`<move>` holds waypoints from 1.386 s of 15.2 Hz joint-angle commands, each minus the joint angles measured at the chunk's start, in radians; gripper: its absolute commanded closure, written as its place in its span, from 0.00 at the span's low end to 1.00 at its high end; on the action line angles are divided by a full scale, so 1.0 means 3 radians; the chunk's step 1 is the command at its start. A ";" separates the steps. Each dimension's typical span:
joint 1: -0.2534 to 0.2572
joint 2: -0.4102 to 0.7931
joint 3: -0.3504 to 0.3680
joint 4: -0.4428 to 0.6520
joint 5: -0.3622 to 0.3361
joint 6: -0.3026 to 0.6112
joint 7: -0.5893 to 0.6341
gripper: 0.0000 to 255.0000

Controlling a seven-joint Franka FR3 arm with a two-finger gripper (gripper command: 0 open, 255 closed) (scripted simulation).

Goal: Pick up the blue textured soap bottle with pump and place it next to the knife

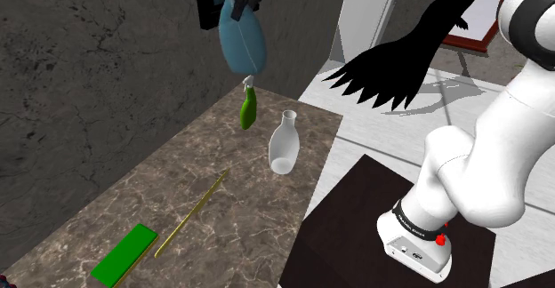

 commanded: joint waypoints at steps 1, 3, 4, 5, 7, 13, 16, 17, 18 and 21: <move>0.0055 0.0113 0.0059 0.0111 0.0011 0.0016 0.0121 1.00; 0.0103 0.0261 0.0105 0.0275 0.0036 0.0007 0.0227 1.00; 0.0124 0.0341 0.0127 0.0366 0.0049 -0.0002 0.0279 1.00; 0.0144 0.0424 0.0148 0.0463 0.0063 -0.0014 0.0330 1.00; 0.0177 0.0525 0.0178 0.0538 0.0076 0.0016 0.0397 1.00; 0.0209 0.0429 0.0193 0.0147 0.0044 0.0320 0.0375 1.00; 0.0219 0.0397 0.0199 -0.0027 0.0037 0.0464 0.0361 1.00; 0.0222 0.0388 0.0201 -0.0082 0.0036 0.0511 0.0355 1.00; 0.0225 0.0380 0.0202 -0.0136 0.0036 0.0558 0.0350 1.00; 0.0232 0.0363 0.0207 -0.0291 0.0039 0.0696 0.0332 1.00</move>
